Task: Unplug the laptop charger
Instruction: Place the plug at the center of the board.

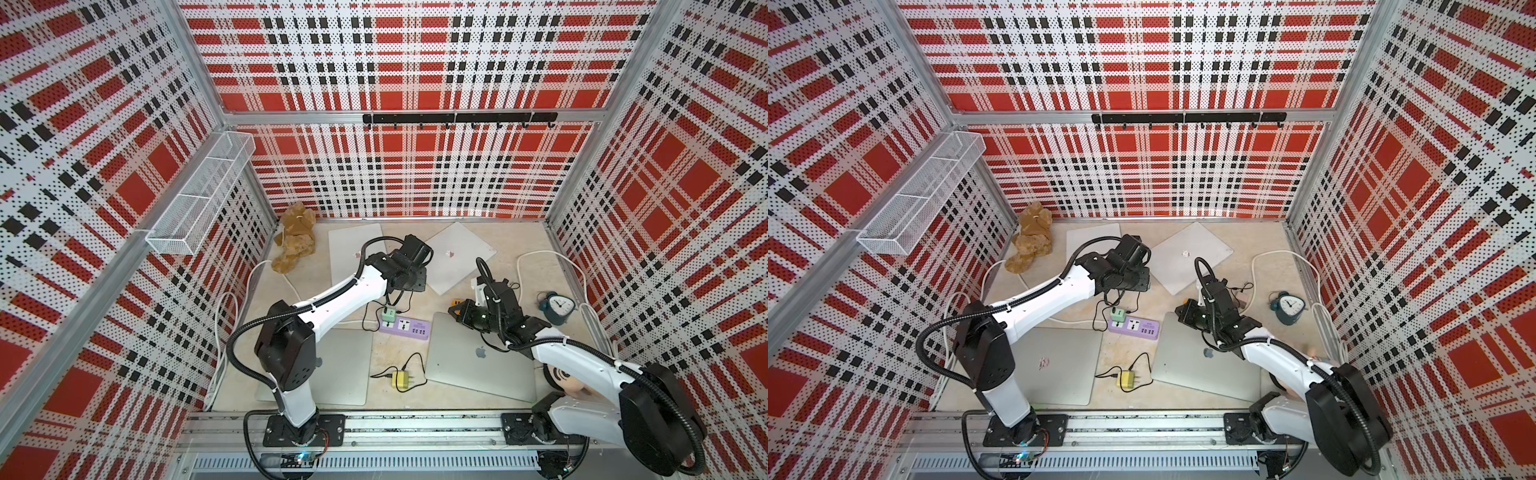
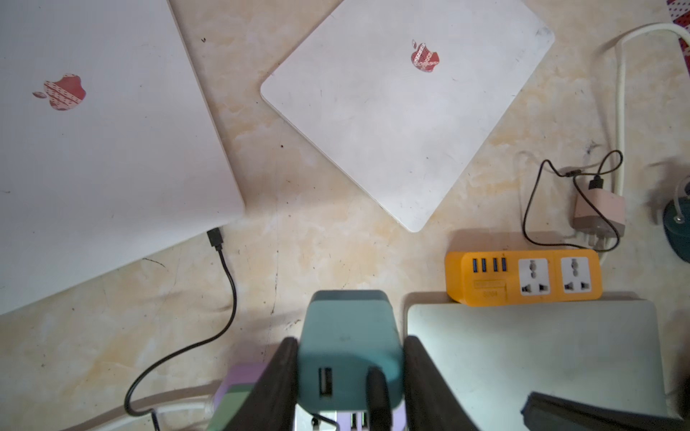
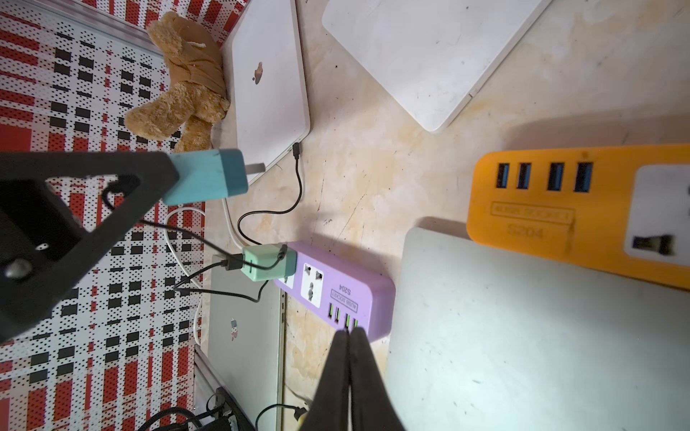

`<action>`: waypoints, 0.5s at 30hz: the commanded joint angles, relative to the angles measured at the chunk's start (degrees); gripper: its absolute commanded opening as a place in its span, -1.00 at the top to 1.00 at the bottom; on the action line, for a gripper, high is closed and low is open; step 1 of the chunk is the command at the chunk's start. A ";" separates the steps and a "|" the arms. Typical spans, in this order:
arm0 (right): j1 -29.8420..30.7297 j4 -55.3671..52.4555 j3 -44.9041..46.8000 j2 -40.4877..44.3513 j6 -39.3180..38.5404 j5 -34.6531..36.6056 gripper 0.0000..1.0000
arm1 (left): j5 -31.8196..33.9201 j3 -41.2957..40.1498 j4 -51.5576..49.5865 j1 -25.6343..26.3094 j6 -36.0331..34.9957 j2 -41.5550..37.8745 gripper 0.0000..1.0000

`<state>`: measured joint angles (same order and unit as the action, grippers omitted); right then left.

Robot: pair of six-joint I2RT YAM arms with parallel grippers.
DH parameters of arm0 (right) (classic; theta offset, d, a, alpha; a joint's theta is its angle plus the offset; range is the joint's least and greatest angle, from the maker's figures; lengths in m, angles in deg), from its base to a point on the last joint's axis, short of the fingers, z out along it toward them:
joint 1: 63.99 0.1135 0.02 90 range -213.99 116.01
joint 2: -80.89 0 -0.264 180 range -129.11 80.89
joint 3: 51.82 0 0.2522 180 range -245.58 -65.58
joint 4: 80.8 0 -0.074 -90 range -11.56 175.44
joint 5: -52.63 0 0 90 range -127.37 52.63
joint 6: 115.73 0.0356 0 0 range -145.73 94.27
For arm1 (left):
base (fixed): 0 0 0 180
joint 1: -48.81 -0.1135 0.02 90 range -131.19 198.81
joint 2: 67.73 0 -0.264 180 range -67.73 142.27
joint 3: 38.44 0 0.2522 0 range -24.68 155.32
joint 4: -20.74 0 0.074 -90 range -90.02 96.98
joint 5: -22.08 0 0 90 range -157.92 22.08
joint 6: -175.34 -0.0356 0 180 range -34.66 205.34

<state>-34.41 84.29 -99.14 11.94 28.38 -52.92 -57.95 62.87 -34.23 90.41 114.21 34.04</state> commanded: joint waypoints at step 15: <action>-1.47 -3.45 1.86 4.37 -1.09 1.73 0.85 | 4.07 -2.36 14.72 -2.00 -0.70 4.87 0.54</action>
<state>-35.31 81.82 -97.96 14.37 27.81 -52.03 -56.00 62.63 -24.22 87.79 112.46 38.94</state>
